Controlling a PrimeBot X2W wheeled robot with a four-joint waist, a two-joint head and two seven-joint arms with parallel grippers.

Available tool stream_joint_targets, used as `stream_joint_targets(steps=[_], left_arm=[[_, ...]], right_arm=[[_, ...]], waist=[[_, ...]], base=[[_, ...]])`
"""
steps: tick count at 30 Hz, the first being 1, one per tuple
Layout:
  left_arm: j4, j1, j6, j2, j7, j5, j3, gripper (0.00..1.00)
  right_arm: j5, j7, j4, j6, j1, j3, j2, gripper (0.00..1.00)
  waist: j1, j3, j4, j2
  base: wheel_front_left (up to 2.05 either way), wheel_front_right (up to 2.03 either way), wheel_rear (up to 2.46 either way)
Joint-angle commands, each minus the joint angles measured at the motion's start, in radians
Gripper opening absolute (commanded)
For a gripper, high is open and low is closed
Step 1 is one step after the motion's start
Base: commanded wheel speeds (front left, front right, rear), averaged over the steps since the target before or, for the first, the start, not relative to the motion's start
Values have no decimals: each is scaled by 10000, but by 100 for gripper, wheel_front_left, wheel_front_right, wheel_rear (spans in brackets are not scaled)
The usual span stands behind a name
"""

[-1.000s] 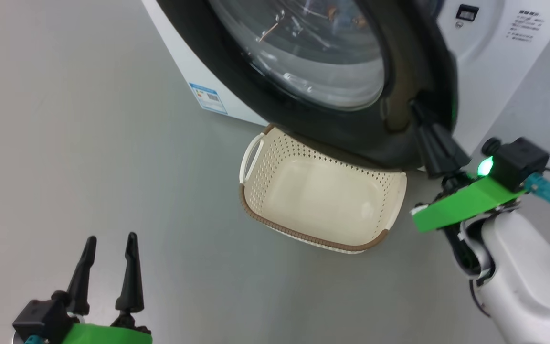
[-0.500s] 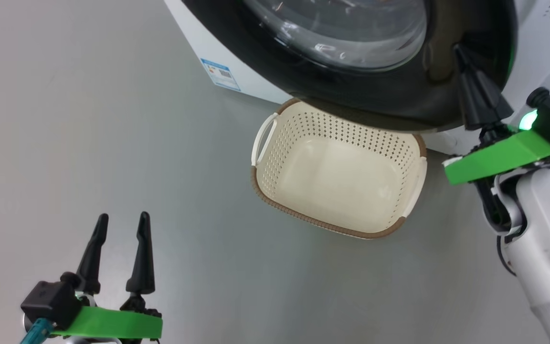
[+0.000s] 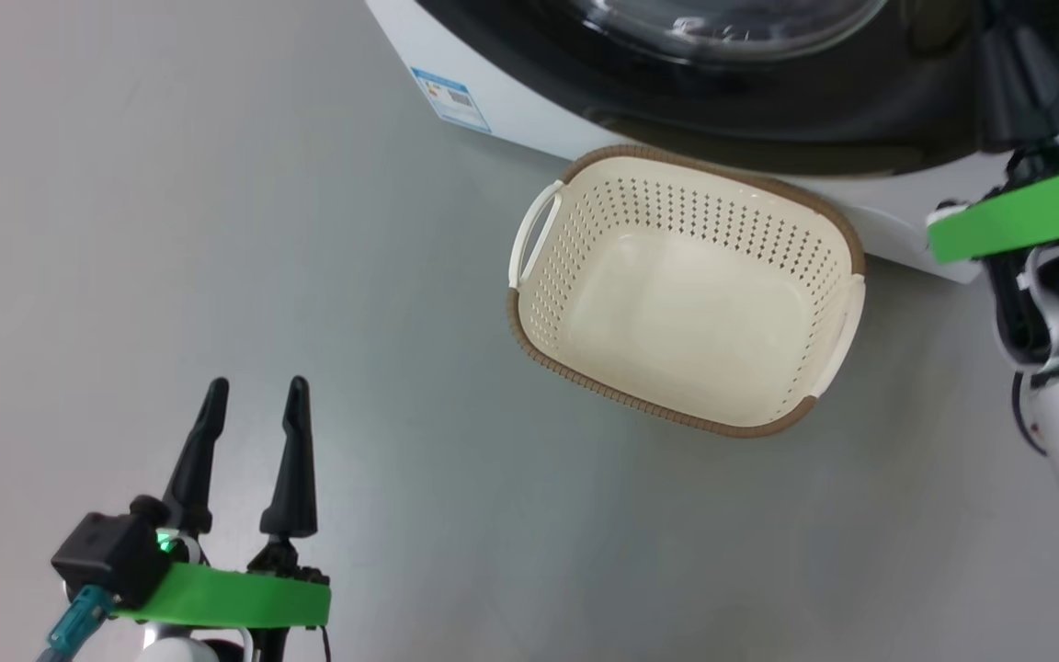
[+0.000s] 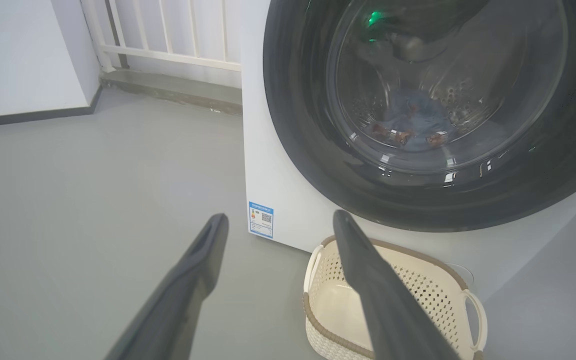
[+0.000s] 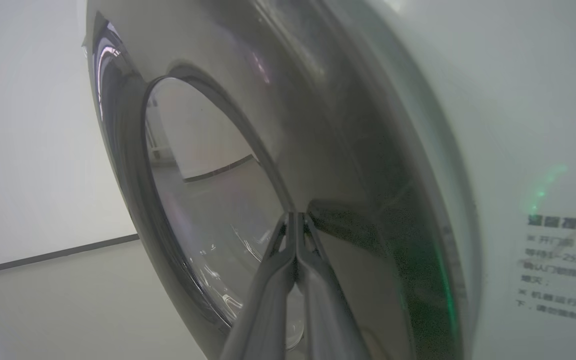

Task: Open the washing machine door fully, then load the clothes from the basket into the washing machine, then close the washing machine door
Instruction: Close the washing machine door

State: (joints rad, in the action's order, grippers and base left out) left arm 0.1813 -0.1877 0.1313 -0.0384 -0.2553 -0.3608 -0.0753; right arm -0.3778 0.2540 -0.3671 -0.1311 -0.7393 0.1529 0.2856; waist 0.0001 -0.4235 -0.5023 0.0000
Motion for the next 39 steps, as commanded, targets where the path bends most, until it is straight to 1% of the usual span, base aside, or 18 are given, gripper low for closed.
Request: stream_joint_targets(steps=[1,17,25,32,33,34,35,36,37,38,39], left_arm=[[-298,-193,-6,-175,-65,-53,300,100],[-294,-599,-6,-138,-65,-158,85,100],[-136,-656,-6,-133,-65,-120,142,100],[94,-535,-6,-277,-65,-48,253,100],[131,-508,-6,-311,-65,-37,277,100],[166,-484,-6,-349,-65,-26,300,100],[197,-458,-6,-386,-65,-14,333,100],[229,-435,-6,-418,-65,-2,361,100],[267,-414,-6,-447,-65,16,388,100],[307,-392,-6,-481,-65,33,418,100],[341,-369,-6,-519,-65,49,446,100]], right_arm=[[39,78,198,4,-279,-47,-39,0],[496,78,24,4,-1348,-1045,-213,0],[463,78,-52,4,-1164,-627,-395,0],[245,78,-43,4,-400,-88,-635,0],[218,78,-23,4,-281,-37,-689,3],[194,78,-11,4,-166,16,-745,24],[171,78,6,4,-55,63,-804,35],[154,78,10,4,57,115,-855,44],[128,78,17,4,163,163,-896,62],[98,78,29,4,272,182,-946,84],[79,78,41,4,384,215,-996,99]], waist=[[-1,-154,-82,0],[-1,-716,-243,0],[-1,-532,-110,0],[-1,67,264,0],[-1,161,334,0],[-1,253,410,0],[-1,344,489,0],[-1,437,564,0],[-1,533,634,0],[-1,629,709,0],[-1,722,789,0]], base=[[0,0,0],[0,0,0],[0,0,0],[0,0,0],[0,0,0],[0,0,0],[0,0,0],[0,0,0],[0,0,0],[0,0,0],[0,0,0]])
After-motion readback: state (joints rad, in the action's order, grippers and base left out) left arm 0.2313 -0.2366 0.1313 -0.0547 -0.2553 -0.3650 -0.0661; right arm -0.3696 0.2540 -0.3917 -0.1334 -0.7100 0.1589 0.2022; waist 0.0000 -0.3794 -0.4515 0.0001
